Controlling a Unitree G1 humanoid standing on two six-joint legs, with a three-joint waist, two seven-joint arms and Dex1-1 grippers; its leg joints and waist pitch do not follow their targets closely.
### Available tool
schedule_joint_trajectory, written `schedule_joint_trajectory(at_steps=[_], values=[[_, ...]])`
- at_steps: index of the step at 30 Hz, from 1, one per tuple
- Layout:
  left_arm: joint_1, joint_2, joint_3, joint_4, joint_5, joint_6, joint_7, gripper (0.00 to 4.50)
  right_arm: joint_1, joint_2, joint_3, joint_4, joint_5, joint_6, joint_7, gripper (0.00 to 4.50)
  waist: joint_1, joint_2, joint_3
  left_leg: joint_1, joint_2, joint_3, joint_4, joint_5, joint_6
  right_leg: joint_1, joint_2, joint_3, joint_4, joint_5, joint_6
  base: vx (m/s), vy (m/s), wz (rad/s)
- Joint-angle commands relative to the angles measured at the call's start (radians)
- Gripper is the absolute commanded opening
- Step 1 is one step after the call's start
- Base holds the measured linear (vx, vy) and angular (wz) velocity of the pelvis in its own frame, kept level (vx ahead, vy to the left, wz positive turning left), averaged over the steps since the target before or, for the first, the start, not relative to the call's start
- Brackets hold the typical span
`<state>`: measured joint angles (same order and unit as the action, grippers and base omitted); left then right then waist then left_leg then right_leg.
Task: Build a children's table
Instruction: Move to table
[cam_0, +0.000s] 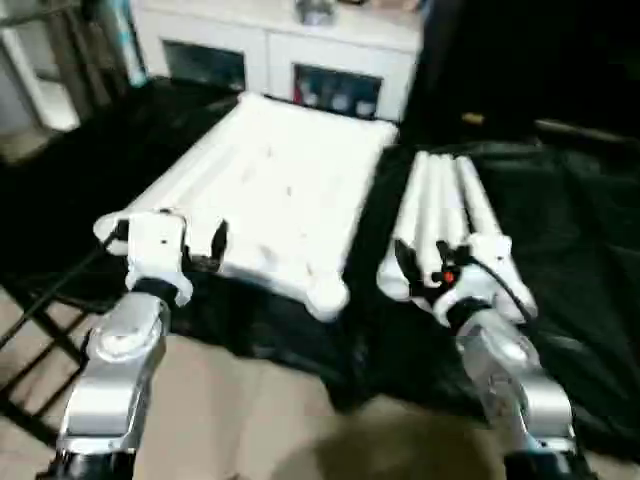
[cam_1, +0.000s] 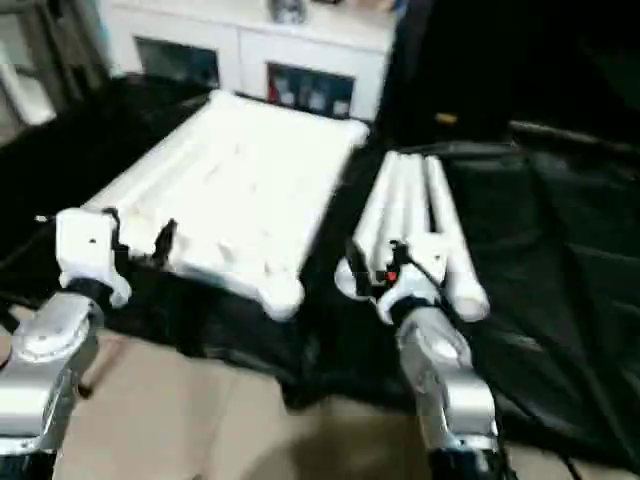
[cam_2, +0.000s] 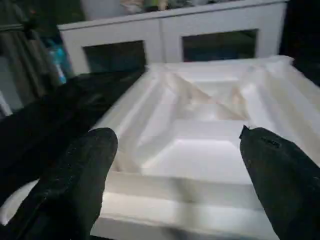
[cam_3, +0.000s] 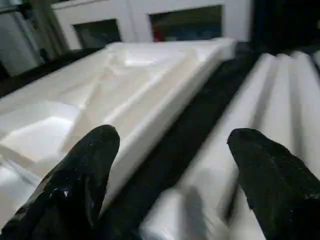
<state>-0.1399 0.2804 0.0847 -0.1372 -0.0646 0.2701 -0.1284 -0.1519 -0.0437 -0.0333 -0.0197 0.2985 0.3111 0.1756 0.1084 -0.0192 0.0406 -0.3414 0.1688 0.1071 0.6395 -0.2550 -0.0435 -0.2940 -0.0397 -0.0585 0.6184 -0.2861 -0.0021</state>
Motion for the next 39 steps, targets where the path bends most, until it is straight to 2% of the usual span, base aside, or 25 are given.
schedule_joint_trajectory(at_steps=[1, 2, 3, 4, 5, 6, 7, 8, 9, 10, 11, 12, 13, 14, 15, 16, 17, 19, 20, 21, 22, 25, 28, 30, 39], values=[[-0.005, 0.003, 0.001, -0.001, 0.003, 0.001, -0.016, 4.41, -0.002, -0.001, 0.005, -0.016, -0.011, -0.007, -0.008, 3.90, -0.054, 0.044, -0.063, 0.117, 0.087, -0.082, -0.112, 0.154, 0.223, -0.064, -0.005, -0.027, 0.029, -0.043, -0.145, 0.190, 0.017, 0.00], [-0.006, 0.005, -0.010, -0.005, 0.003, 0.003, -0.026, 4.41, 0.000, -0.004, -0.007, -0.015, -0.018, -0.008, -0.027, 3.90, -0.065, 0.036, -0.066, 0.168, 0.121, -0.117, -0.107, 0.143, 0.311, -0.117, -0.024, -0.020, 0.060, -0.084, -0.106, 0.190, 0.017, 0.00], [-0.006, 0.005, -0.010, -0.005, 0.003, 0.003, -0.026, 4.41, 0.000, -0.004, -0.007, -0.015, -0.018, -0.008, -0.027, 3.90, -0.063, 0.030, -0.065, 0.166, 0.141, -0.134, -0.100, 0.171, 0.431, -0.144, -0.042, -0.012, 0.101, -0.084, -0.024, 0.147, -0.011, 0.10], [-0.008, 0.004, -0.020, -0.004, -0.001, 0.003, -0.033, 4.41, 0.008, -0.005, -0.028, -0.014, -0.007, 0.009, -0.039, 3.90, -0.067, 0.018, -0.059, 0.146, 0.134, -0.110, -0.105, 0.192, 0.478, -0.163, -0.055, -0.002, 0.108, -0.026, 0.020, 0.106, -0.024, 0.04], [-0.009, 0.003, -0.028, -0.001, -0.002, 0.003, -0.039, 4.41, 0.015, -0.007, -0.039, -0.019, 0.007, 0.034, -0.038, 3.90, -0.069, 0.005, -0.053, 0.121, 0.087, -0.060, -0.105, 0.156, 0.454, -0.156, -0.061, 0.008, 0.064, 0.066, -0.008, 0.106, -0.024, 0.04], [-0.010, 0.002, -0.035, 0.005, -0.003, -0.001, -0.046, 4.41, 0.024, -0.011, -0.041, -0.028, 0.009, 0.050, -0.039, 3.90, -0.071, -0.013, -0.051, 0.102, 0.046, -0.028, -0.090, 0.094, 0.408, -0.130, -0.073, 0.026, 0.008, 0.119, -0.045, 0.088, -0.053, 0.03], [-0.011, 0.001, -0.041, 0.009, -0.001, -0.003, -0.050, 4.41, 0.031, -0.012, -0.041, -0.037, 0.009, 0.053, -0.036, 3.90, -0.047, -0.049, -0.041, 0.019, -0.030, 0.026, -0.073, -0.088, 0.292, -0.025, -0.117, 0.090, -0.077, -0.069, -0.093, 0.039, -0.069, 0.00], [-0.011, 0.001, -0.042, 0.011, 0.000, -0.004, -0.051, 4.41, 0.033, -0.012, -0.041, -0.040, 0.011, 0.053, -0.035, 3.90, -0.033, -0.021, -0.028, 0.086, -0.049, 0.069, -0.017, -0.199, 0.160, -0.049, -0.131, 0.179, -0.134, -0.315, -0.186, 0.039, -0.069, 0.00], [-0.013, 0.001, -0.045, 0.014, 0.002, -0.005, -0.055, 4.41, 0.039, -0.011, -0.041, -0.049, 0.012, 0.052, -0.033, 3.90, -0.007, -0.059, -0.036, 0.014, -0.045, 0.033, 0.028, -0.158, 0.056, 0.060, -0.145, 0.242, -0.134, -0.442, -0.313, 0.053, -0.045, -0.30], [-0.015, 0.001, -0.048, 0.015, 0.002, -0.005, -0.058, 4.41, 0.042, -0.012, -0.042, -0.056, 0.011, 0.053, -0.033, 3.90, 0.025, -0.039, -0.039, -0.007, -0.042, 0.012, 0.058, -0.112, -0.016, 0.080, -0.134, 0.285, -0.127, -0.351, -0.374, 0.104, -0.020, -0.53], [-0.018, 0.002, -0.051, 0.018, 0.000, -0.006, -0.068, 4.41, 0.045, -0.010, -0.042, -0.065, 0.011, 0.054, -0.039, 3.90, 0.016, -0.050, -0.029, -0.014, -0.047, 0.007, 0.063, -0.106, -0.042, 0.075, -0.107, 0.285, -0.126, -0.297, -0.384, 0.104, -0.020, -0.53], [-0.021, 0.002, -0.054, 0.019, -0.001, -0.006, -0.074, 4.41, 0.046, -0.010, -0.044, -0.070, 0.011, 0.055, -0.043, 3.90, 0.022, -0.034, -0.024, -0.066, -0.030, -0.026, 0.036, -0.034, -0.029, 0.090, -0.110, 0.239, -0.111, -0.160, -0.385, 0.095, 0.014, -0.34], [-0.026, 0.004, -0.059, 0.022, -0.003, -0.008, -0.088, 4.41, 0.045, -0.026, -0.028, -0.077, -0.001, 0.056, -0.033, 3.90, -0.007, -0.001, -0.023, -0.035, -0.013, -0.024, -0.041, 0.005, -0.014, 0.042, -0.057, 0.175, -0.103, -0.120, -0.332, 0.085, 0.046, -0.10], [-0.027, 0.005, -0.060, 0.023, -0.003, -0.009, -0.092, 4.41, 0.045, -0.031, -0.022, -0.079, -0.002, 0.058, -0.026, 3.90, -0.012, 0.022, -0.041, -0.007, -0.006, -0.019, -0.078, 0.010, -0.003, 0.029, -0.034, 0.137, -0.094, -0.145, -0.286, 0.085, 0.046, -0.10], [-0.032, 0.010, -0.065, 0.026, -0.005, -0.012, -0.103, 4.41, 0.041, -0.036, -0.019, -0.080, -0.009, 0.062, -0.025, 3.90, -0.064, 0.049, -0.041, 0.041, 0.057, -0.083, -0.141, -0.100, 0.053, -0.027, 0.014, 0.071, -0.020, -0.151, -0.189, 0.119, 0.042, 0.00], [-0.035, 0.013, -0.068, 0.029, -0.006, -0.015, -0.111, 4.41, 0.038, -0.039, -0.018, -0.081, -0.013, 0.065, -0.026, 3.90, -0.081, 0.061, -0.053, 0.133, 0.106, -0.135, -0.136, -0.151, 0.171, -0.111, -0.014, 0.035, 0.052, -0.102, -0.141, 0.136, 0.030, 0.03], [-0.040, 0.019, -0.073, 0.031, -0.013, -0.020, -0.134, 4.41, 0.031, -0.048, -0.013, -0.081, -0.011, 0.061, -0.006, 3.90, -0.099, 0.053, -0.049, 0.124, 0.114, -0.146, -0.141, -0.141, 0.293, -0.118, -0.030, 0.016, 0.074, -0.039, -0.080, 0.136, 0.030, 0.03], [-0.045, 0.032, -0.076, 0.032, -0.044, -0.038, -0.188, 4.41, 0.020, -0.069, 0.002, -0.083, -0.009, 0.055, 0.038, 3.90, -0.100, 0.035, -0.045, 0.115, 0.094, -0.117, -0.111, -0.006, 0.389, -0.138, -0.050, 0.019, 0.058, 0.049, -0.055, 0.047, 0.011, 0.04], [-0.045, 0.041, -0.080, 0.031, -0.061, -0.039, -0.220, 4.41, 0.015, -0.079, 0.012, -0.083, -0.015, 0.052, 0.053, 3.90, -0.097, 0.000, -0.055, 0.059, 0.030, -0.070, -0.063, 0.174, 0.398, -0.093, -0.094, 0.052, -0.010, 0.202, -0.071, 0.082, -0.018, 0.07], [-0.047, 0.066, -0.094, 0.035, -0.076, -0.045, -0.277, 4.41, 0.004, -0.104, 0.033, -0.085, -0.016, 0.059, 0.098, 3.90, -0.064, -0.015, -0.073, -0.013, -0.036, -0.020, -0.019, 0.263, 0.310, -0.017, -0.124, 0.100, -0.015, 0.387, -0.137, 0.068, -0.068, 0.03], [-0.052, 0.092, -0.109, 0.043, -0.086, -0.051, -0.334, 4.41, -0.009, -0.131, 0.053, -0.087, -0.015, 0.067, 0.144, 3.90, -0.056, -0.033, -0.079, -0.056, -0.036, -0.025, -0.026, 0.321, 0.233, 0.022, -0.129, 0.110, 0.004, 0.625, -0.159, 0.093, -0.109, 0.05], [-0.063, 0.160, -0.143, 0.068, -0.120, -0.043, -0.492, 4.41, -0.043, -0.194, 0.085, -0.111, 0.022, 0.117, 0.257, 3.90, -0.059, -0.017, -0.077, -0.034, -0.020, -0.018, -0.040, 0.384, 0.111, -0.003, -0.078, 0.082, 0.026, 0.879, -0.165, 0.031, -0.071, 0.05], [-0.071, 0.226, -0.175, 0.081, -0.154, -0.018, -0.636, 4.41, -0.074, -0.266, 0.118, -0.138, 0.055, 0.162, 0.359, 3.90, -0.067, -0.007, -0.047, -0.008, 0.015, -0.013, -0.082, 0.053, 0.023, -0.021, -0.074, 0.077, -0.023, 0.283, -0.207, -0.025, -0.050, 0.03], [-0.081, 0.283, -0.208, 0.098, -0.148, -0.024, -0.741, 4.17, -0.098, -0.334, 0.150, -0.153, 0.057, 0.180, 0.451, 4.01, -0.065, -0.005, -0.041, 0.006, 0.033, -0.005, -0.093, -0.051, 0.019, -0.031, -0.082, 0.078, -0.037, 0.088, -0.227, -0.055, -0.031, 0.05], [-0.186, 0.386, -0.292, 0.267, -0.133, -0.073, -0.997, 3.50, -0.144, -0.503, 0.228, -0.157, 0.065, 0.198, 0.711, 4.01, -0.053, -0.014, -0.036, 0.003, 0.051, 0.034, -0.106, -0.136, -0.024, -0.049, -0.091, 0.083, -0.052, -0.104, -0.200, -0.011, 0.001, 0.00]])
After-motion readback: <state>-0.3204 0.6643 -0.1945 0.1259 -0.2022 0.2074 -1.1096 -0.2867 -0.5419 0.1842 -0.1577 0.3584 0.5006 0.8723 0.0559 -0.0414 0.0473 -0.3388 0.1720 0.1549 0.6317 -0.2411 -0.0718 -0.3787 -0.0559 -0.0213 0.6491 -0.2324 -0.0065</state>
